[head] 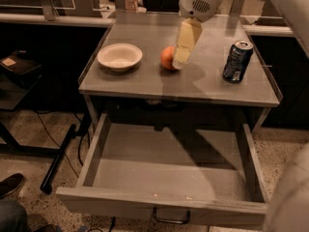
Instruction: Place orange into top drawer
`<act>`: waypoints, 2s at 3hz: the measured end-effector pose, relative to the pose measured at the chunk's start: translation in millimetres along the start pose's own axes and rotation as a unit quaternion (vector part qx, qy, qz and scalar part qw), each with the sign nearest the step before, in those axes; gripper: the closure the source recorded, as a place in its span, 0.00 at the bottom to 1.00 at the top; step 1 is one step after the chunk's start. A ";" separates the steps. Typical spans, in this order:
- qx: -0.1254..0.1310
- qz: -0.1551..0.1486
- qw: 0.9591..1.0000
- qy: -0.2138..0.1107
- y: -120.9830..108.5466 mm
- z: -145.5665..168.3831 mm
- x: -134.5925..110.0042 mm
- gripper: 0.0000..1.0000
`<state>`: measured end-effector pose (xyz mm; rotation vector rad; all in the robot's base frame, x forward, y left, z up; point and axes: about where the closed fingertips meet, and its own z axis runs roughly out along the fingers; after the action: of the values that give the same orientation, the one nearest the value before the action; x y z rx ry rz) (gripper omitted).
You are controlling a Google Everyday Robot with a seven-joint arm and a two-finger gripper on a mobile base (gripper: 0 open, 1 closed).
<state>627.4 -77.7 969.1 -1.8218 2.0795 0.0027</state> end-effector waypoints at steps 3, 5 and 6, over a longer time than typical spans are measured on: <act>0.007 0.012 1.000 0.026 -47.9 51.8 -3.3 0.00; 0.015 0.056 0.997 0.059 -76.6 88.0 19.1 0.00; 0.004 0.066 0.996 0.065 -80.0 105.1 26.1 0.00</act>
Offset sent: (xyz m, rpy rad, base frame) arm 0.0759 -0.0012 -0.0420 -0.1046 0.0164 -0.0549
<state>730.6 -90.0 883.4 -1.7183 2.2817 -0.0913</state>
